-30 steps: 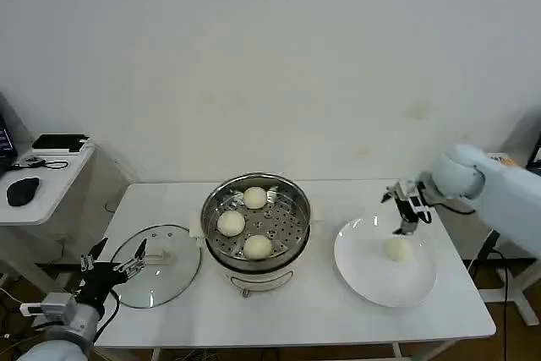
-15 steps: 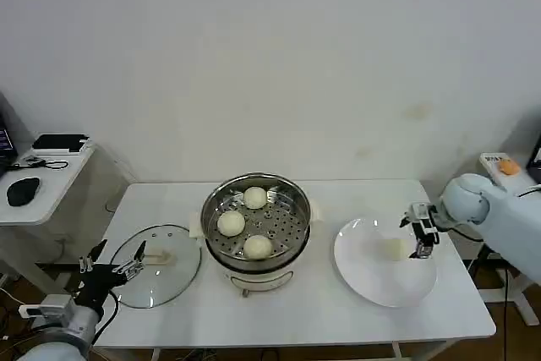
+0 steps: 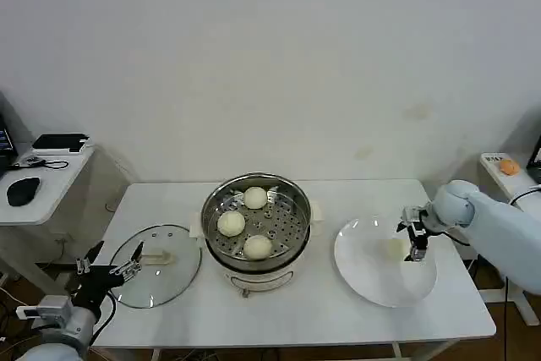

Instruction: Take steamed baozi put them in steamer then cover it.

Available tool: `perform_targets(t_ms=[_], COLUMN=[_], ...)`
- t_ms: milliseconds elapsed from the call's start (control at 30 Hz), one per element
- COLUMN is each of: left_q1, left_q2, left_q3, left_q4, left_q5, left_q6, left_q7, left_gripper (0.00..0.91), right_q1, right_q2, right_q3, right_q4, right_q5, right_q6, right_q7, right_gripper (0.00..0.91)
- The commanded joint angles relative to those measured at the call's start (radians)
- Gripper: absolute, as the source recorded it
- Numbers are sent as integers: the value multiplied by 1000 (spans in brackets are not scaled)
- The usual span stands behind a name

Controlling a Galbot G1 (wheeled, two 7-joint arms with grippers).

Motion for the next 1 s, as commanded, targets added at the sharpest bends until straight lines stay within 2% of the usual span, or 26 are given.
perform_targets(t_ms=[33,200,400,767,1000], left_q1=[0,0,1,8,8], left_q2=[1,0,-2,-3,-2], left_q3=[-1,0,1,-10,-12], left_q4=[1,0,2,-3,-6], left_q5=[0,0,1,-1,-2], left_q6=[0,0,-1,-2,-2], left_q7=[0,0,0,0,1], left_gripper=[907,907,907,907,907], right_q1=[-22,-25,-32,-20,103], right_q2=[43,58,68,52,-8], right_q3=[22,31,43,35,-61], right_q4=[-59,-78,-81,-60,19], right_q5=[-24,-34,-39,-32,40], right_q6=[2,4,-1,-17,-45], right_q7=[-3,4,8,-11,-48], right_gripper=[907,887,776,725,715])
